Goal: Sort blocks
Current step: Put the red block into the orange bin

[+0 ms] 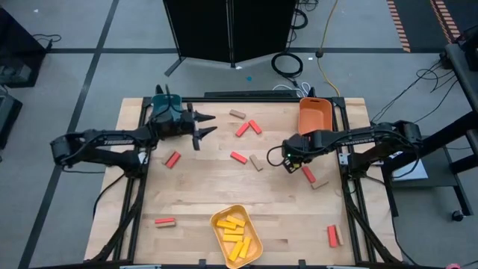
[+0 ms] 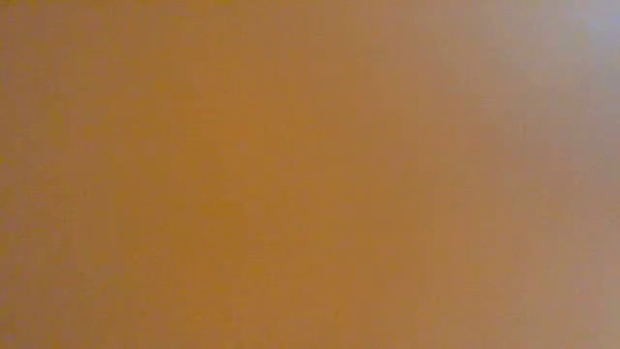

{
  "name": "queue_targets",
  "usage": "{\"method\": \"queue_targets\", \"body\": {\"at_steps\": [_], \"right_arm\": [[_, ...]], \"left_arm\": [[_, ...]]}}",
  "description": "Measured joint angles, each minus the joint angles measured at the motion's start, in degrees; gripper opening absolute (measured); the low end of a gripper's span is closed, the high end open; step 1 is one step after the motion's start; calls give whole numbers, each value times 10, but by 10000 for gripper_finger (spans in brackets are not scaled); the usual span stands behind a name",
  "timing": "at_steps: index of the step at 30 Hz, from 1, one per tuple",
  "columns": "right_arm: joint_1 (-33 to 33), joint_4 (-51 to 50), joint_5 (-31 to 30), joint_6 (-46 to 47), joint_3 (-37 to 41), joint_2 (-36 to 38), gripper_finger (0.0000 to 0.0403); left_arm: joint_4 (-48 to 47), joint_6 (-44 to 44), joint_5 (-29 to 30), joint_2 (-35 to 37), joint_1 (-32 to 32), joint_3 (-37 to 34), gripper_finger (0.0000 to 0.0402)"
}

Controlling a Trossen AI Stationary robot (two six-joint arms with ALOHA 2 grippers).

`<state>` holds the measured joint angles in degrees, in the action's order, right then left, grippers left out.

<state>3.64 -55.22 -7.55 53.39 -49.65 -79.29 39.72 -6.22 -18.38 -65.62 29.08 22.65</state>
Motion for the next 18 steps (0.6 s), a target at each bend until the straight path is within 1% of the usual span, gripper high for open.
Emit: {"method": "queue_targets", "body": {"at_steps": [4,8,12,15,18], "right_arm": [[0,-28,5,23,0,0,201],[0,-43,8,47,4,0,201],[0,-33,41,75,31,0,201],[-1,-27,81,96,57,0,201],[-6,-17,104,105,73,0,201]], "left_arm": [[38,28,-83,-18,50,0,191],[78,49,-146,-28,69,0,191],[75,42,-173,-29,73,0,191],[74,38,-197,-29,77,0,191],[74,18,-206,-29,77,0,191]]}}
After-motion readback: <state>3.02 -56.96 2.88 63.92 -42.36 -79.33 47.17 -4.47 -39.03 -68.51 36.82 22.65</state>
